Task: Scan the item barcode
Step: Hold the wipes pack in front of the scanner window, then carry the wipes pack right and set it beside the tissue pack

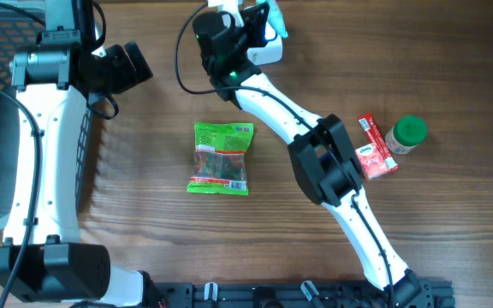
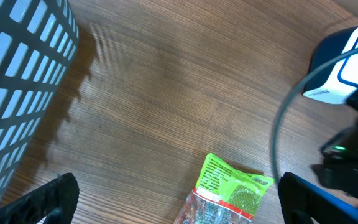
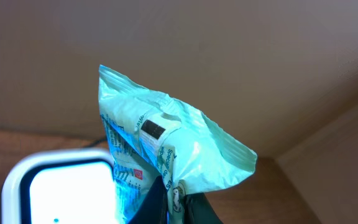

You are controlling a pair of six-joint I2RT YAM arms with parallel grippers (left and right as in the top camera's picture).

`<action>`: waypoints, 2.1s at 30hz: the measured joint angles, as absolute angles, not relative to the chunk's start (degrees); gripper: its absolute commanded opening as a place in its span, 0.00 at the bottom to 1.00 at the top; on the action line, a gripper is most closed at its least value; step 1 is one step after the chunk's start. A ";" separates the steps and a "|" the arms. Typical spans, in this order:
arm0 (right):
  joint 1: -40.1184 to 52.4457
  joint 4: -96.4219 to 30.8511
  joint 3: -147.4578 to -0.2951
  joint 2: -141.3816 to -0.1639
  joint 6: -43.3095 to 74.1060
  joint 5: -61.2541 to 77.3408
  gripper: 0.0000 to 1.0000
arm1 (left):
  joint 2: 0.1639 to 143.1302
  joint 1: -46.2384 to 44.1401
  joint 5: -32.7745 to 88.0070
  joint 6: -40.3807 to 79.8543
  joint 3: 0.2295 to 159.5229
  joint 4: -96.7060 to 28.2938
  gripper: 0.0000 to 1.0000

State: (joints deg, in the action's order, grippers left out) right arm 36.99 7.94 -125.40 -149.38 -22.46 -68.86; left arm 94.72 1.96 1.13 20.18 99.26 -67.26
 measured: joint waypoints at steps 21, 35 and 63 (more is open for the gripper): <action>37.06 72.34 -125.40 -147.68 -77.08 -84.62 0.04 | 94.72 1.96 1.13 20.16 99.26 -67.26 1.00; 38.81 75.00 -105.71 -124.05 -94.89 -87.44 0.04 | 94.72 1.96 1.13 20.16 99.26 -67.24 1.00; 25.28 -59.68 -75.40 -78.70 13.96 -19.90 0.04 | 94.72 1.96 1.15 20.18 99.24 -67.29 1.00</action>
